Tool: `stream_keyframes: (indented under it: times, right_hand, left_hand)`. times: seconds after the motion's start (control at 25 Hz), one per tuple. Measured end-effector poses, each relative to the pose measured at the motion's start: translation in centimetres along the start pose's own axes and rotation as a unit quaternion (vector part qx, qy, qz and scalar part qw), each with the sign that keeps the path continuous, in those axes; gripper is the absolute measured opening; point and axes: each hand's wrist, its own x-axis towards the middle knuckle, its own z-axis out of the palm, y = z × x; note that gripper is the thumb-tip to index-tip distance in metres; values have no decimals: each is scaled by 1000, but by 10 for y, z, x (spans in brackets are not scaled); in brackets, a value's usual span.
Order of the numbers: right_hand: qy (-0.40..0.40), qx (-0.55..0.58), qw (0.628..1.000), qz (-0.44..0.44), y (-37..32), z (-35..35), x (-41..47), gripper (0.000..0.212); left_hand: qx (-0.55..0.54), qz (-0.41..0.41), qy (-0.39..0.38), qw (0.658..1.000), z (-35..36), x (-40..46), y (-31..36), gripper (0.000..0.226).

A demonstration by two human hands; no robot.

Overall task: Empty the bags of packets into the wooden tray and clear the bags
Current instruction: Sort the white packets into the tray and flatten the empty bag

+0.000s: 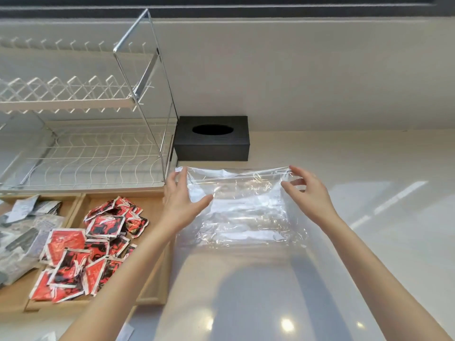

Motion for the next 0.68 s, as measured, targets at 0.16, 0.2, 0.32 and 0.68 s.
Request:
stream_keyframes:
  times: [0.16, 0.2, 0.32, 0.68]
  right_hand:
    - [-48, -134, 990, -8, 20, 28, 24, 65]
    - [-48, -180, 982, -33, 25, 37, 23, 69]
    - [-75, -258, 955, -127, 33, 64, 15, 77]
    - [-105, -341, 922, -149, 59, 97, 18, 71]
  left_hand:
    - [34, -28, -2, 999, 25, 26, -12, 86]
    - [55, -27, 1, 998, 31, 30, -17, 85]
    - [184, 40, 39, 981, 46, 37, -27, 64]
    - [232, 65, 10, 971, 85, 32, -42, 77]
